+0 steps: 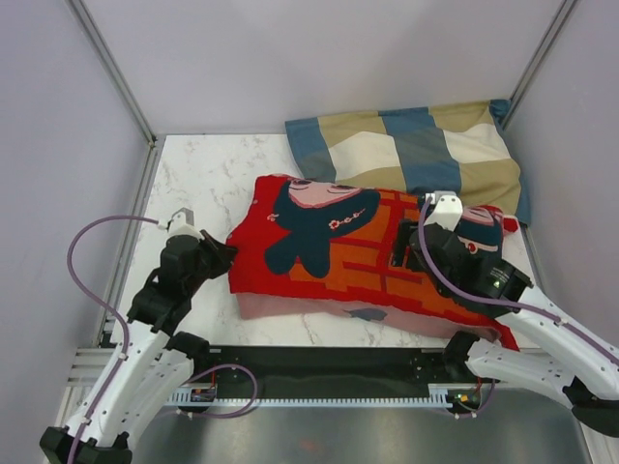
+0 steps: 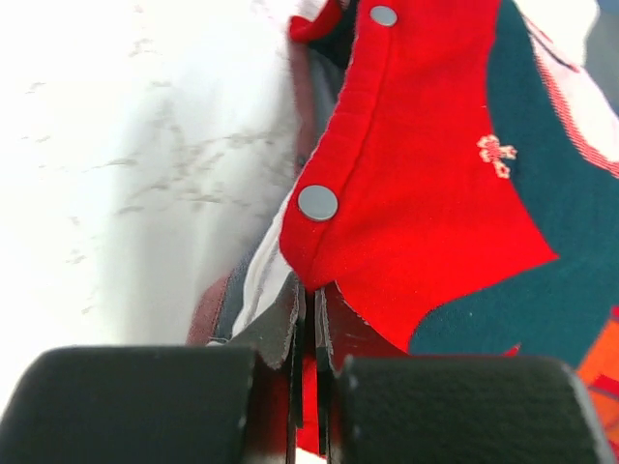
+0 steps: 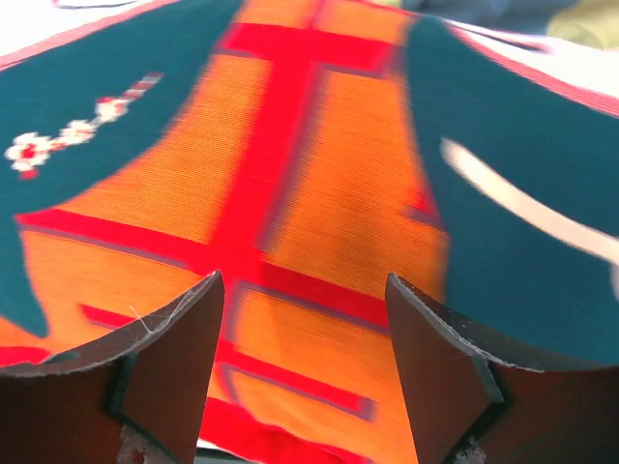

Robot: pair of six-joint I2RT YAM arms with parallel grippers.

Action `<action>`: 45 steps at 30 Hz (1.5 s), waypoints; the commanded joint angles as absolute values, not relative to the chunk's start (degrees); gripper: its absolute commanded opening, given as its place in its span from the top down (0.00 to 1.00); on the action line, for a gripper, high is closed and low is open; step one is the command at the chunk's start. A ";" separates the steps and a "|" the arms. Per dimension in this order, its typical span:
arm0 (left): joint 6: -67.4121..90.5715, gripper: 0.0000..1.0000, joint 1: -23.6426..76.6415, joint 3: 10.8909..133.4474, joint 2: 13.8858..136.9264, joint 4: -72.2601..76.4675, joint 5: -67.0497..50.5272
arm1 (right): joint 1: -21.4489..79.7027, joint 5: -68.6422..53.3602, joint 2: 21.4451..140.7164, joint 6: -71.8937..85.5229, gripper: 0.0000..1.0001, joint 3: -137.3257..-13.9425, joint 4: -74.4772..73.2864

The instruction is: Put the pillow into the pillowcase

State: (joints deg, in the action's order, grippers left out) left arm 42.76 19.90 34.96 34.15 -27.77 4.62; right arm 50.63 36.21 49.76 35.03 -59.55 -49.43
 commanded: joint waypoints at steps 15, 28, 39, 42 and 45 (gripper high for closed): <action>42.81 0.65 9.76 39.72 31.72 -34.01 20.40 | 47.73 40.17 49.39 39.20 0.17 -61.43 -46.94; 34.79 0.27 10.72 69.25 48.95 -24.63 -8.85 | 44.74 31.56 58.09 31.29 0.24 -76.99 -31.31; 53.42 0.46 24.35 35.63 69.68 12.39 -12.24 | 36.30 24.45 48.78 63.69 0.57 -17.28 15.82; 55.99 0.52 26.17 19.28 59.72 15.21 3.11 | 36.91 23.11 50.72 68.20 0.55 -8.10 13.39; 54.23 0.52 28.21 15.55 41.35 3.11 14.84 | 39.45 29.76 41.08 67.59 0.55 -4.83 6.98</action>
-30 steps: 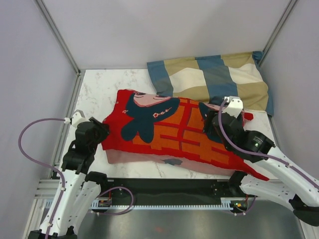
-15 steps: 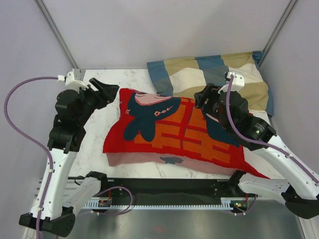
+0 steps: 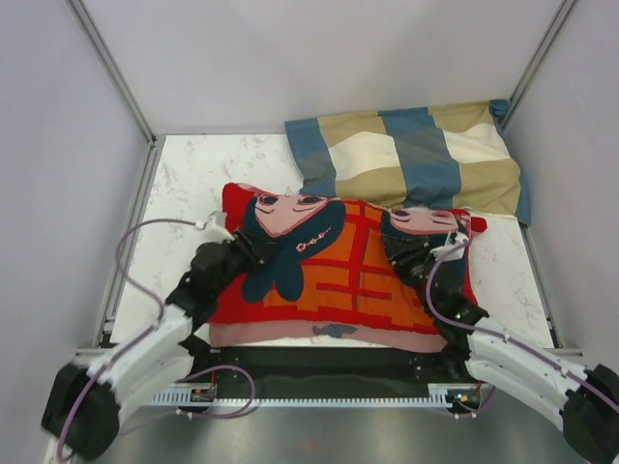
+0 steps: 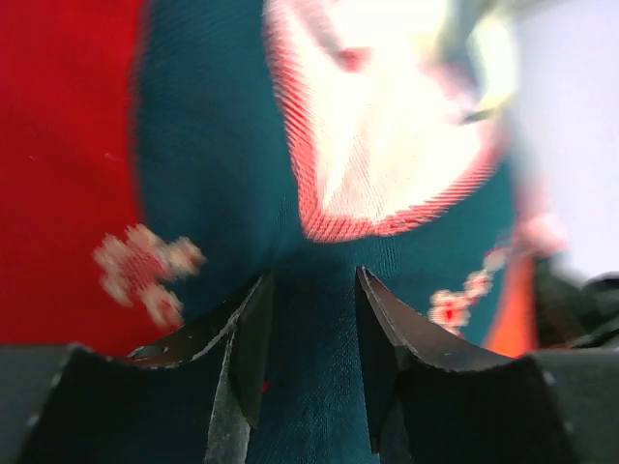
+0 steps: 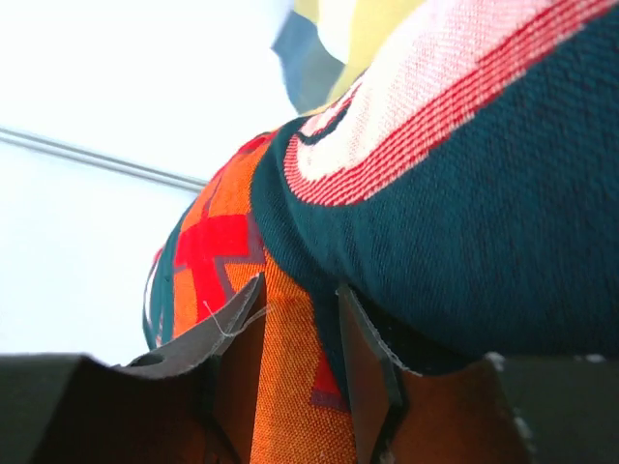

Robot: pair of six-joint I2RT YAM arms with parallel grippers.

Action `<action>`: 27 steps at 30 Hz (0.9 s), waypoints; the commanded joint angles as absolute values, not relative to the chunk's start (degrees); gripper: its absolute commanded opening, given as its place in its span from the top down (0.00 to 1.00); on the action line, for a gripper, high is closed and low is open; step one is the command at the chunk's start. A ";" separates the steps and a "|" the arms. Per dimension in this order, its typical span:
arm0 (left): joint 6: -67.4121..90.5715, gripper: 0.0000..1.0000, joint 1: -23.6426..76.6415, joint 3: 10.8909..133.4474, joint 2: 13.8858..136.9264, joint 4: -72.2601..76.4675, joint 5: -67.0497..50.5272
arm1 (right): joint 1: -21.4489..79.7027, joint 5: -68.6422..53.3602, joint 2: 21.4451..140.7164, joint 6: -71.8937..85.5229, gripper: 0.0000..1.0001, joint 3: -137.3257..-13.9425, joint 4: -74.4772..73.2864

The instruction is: Put the pillow into the pillowcase

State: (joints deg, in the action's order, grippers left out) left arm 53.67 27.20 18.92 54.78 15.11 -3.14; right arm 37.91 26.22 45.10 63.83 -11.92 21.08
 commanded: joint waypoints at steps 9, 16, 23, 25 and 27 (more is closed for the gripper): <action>40.36 0.36 28.30 34.34 34.36 -14.65 13.11 | 39.82 32.61 31.80 36.76 0.28 -35.13 -13.60; 28.94 0.00 28.30 45.52 27.96 -24.33 8.70 | 39.90 29.45 27.98 25.41 0.10 -45.88 -21.88; 21.71 0.00 28.30 44.83 20.66 -25.93 8.43 | 39.90 34.18 17.23 20.04 0.04 -45.61 -25.74; 21.80 0.00 28.30 44.03 19.34 -26.19 8.79 | 39.90 34.98 16.00 18.47 0.04 -45.70 -26.28; 21.80 0.00 28.30 43.51 17.76 -26.28 8.61 | 39.90 36.29 15.21 18.46 0.04 -45.53 -27.33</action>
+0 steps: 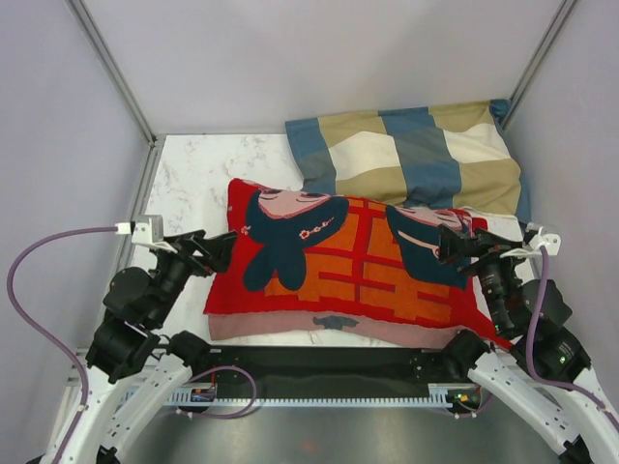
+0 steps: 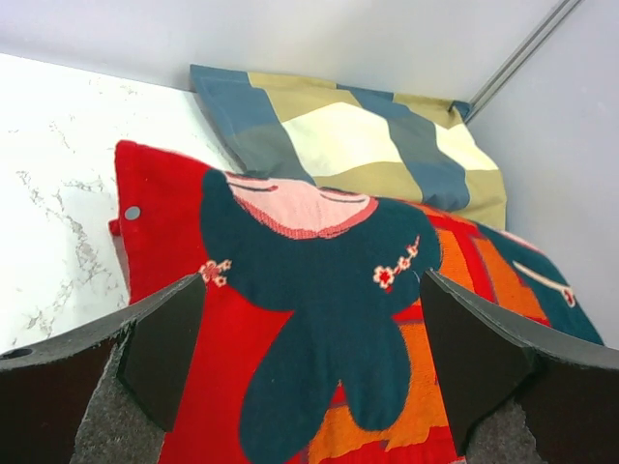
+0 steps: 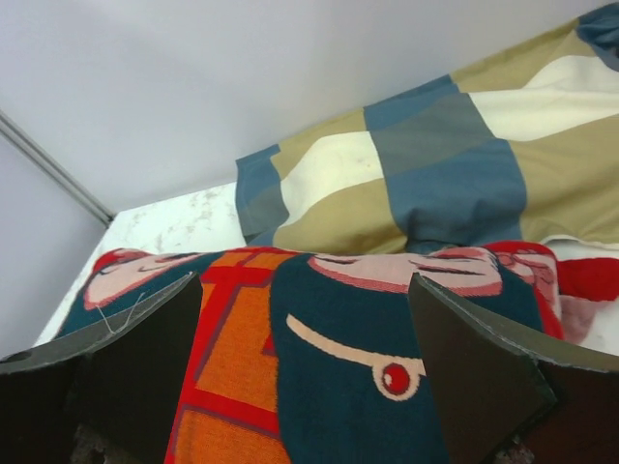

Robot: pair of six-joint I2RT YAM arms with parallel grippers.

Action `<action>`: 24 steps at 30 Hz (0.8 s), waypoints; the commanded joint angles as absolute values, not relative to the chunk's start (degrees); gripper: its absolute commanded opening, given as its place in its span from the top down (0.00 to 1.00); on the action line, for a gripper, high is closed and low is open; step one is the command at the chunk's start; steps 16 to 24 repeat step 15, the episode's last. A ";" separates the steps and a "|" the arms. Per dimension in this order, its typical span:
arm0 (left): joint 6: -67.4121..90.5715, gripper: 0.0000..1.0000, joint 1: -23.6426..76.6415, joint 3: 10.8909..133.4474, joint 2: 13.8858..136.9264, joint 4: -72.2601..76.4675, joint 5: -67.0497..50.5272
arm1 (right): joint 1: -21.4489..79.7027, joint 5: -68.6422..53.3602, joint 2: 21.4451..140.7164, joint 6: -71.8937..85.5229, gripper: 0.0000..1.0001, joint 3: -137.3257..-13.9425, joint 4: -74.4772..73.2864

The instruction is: Put the pillow into the pillowcase

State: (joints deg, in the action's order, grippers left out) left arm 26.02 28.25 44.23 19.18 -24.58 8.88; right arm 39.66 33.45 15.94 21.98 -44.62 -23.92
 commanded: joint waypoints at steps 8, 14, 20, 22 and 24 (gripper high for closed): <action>20.83 0.00 28.30 42.81 11.26 -27.86 11.87 | 39.90 38.15 13.18 19.07 0.04 -45.44 -28.83; 20.92 0.00 28.21 42.63 10.28 -27.77 12.39 | 39.90 38.23 12.83 20.92 0.07 -44.56 -29.36; 20.92 0.00 28.21 42.63 10.46 -27.86 12.31 | 39.99 38.32 13.18 21.09 0.05 -44.65 -29.53; 20.92 0.00 28.21 42.63 10.46 -27.86 12.31 | 39.99 38.32 13.18 21.09 0.05 -44.65 -29.53; 20.92 0.00 28.21 42.63 10.46 -27.86 12.31 | 39.99 38.32 13.18 21.09 0.05 -44.65 -29.53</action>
